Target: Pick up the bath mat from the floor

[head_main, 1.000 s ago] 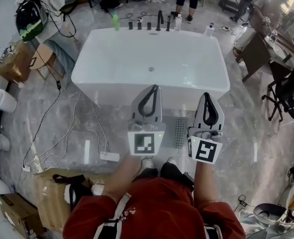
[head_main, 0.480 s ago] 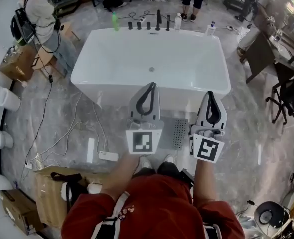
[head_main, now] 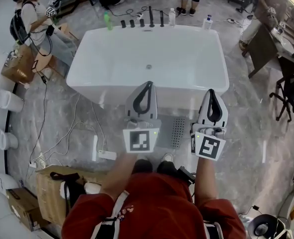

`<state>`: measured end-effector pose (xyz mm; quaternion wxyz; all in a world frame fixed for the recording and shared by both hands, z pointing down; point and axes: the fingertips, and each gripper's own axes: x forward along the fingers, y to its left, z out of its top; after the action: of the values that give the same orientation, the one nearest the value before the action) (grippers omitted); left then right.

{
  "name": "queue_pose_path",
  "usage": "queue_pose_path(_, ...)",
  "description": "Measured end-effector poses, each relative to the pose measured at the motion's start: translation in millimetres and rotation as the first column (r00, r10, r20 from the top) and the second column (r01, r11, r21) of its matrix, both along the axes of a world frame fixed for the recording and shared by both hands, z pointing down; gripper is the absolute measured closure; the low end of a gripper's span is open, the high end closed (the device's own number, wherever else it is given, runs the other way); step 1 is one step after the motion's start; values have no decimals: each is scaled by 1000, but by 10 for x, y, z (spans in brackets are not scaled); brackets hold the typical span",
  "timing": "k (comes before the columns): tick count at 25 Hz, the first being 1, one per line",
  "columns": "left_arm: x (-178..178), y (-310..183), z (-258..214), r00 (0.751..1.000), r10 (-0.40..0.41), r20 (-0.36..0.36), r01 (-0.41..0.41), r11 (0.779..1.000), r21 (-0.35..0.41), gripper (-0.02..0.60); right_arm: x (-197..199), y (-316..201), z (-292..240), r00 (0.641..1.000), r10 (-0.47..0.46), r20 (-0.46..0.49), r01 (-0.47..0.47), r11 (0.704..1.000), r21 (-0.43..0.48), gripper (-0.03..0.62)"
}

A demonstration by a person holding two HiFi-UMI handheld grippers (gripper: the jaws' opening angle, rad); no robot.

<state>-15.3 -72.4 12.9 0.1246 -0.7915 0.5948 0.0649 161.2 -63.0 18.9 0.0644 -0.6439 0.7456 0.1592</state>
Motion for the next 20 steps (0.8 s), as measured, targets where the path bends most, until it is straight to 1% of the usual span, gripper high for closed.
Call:
queue_pose_path(5, 119, -224, 215, 1000, 16, 10, -16, 998, -55, 566, 158, -192, 197, 1000, 14, 14, -14, 999, -49, 582)
queue_pose_path(9, 149, -383, 448, 998, 50, 29, -47, 993, -111, 566, 149, -315, 431, 1000, 27, 10, -25, 994, -108, 582)
queue_pose_path(13, 1, -499, 747, 998, 66, 24, -61, 985, -164, 566, -21, -411, 735, 1000, 28, 4, -27, 985, -169, 582)
queue_pose_path(16, -157, -620, 1063, 998, 62, 29, -54, 977, -207, 566, -149, -502, 1041, 1000, 26, -6, -26, 977, -212, 582)
queue_pose_path(20, -327, -702, 1535, 999, 49, 20, -41, 958, -282, 566, -256, -539, 1504, 999, 22, -25, -28, 956, -291, 582)
